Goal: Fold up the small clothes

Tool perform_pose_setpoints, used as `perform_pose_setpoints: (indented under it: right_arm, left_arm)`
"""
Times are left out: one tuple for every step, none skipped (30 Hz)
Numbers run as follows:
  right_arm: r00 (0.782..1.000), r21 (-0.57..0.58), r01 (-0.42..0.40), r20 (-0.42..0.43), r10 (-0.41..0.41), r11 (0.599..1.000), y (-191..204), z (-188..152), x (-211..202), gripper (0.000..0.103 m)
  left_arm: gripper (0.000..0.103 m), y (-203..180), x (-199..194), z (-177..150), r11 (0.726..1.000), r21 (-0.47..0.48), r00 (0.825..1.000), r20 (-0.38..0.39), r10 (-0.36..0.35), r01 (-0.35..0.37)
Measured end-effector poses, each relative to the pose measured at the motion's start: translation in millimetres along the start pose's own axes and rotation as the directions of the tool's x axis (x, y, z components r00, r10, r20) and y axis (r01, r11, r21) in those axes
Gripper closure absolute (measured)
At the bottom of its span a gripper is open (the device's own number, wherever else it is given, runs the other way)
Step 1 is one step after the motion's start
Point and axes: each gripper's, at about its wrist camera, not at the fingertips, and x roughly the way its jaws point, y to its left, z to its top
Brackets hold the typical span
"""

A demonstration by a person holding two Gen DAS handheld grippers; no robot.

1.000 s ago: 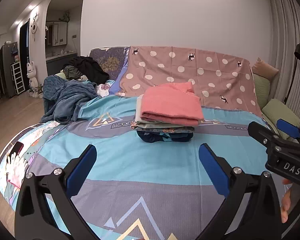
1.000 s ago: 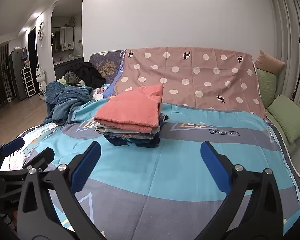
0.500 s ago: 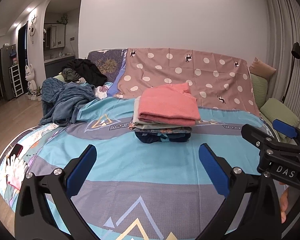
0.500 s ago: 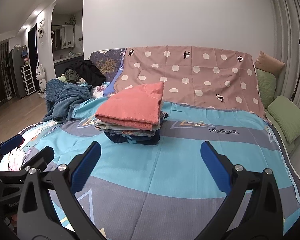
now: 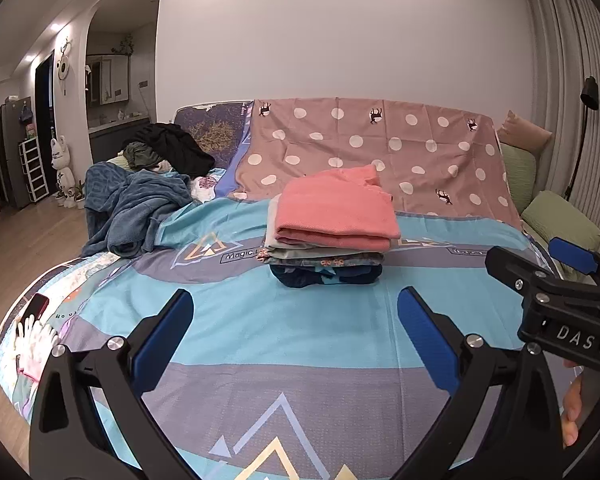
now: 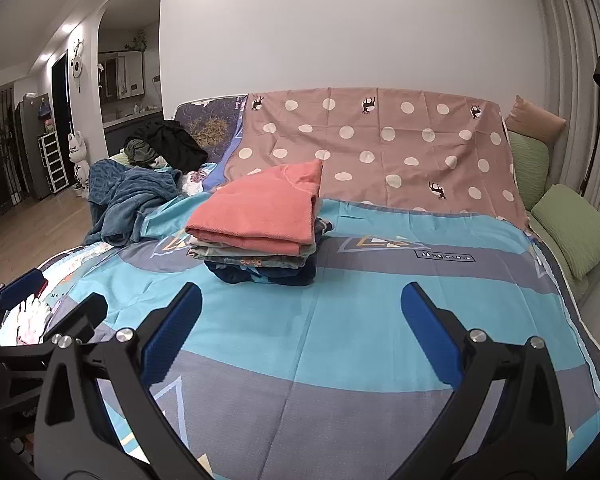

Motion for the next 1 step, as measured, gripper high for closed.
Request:
perform_pose_setpoints:
  right_arm:
    - [1.000,0.000,0.000,0.000,0.000,1.000,-0.4,-0.5,-0.5,0.002]
  left_arm:
    - [0.001,-0.5,-0.1,-0.6,1.000,0.000,1.000,-0.001,0.001,-0.001]
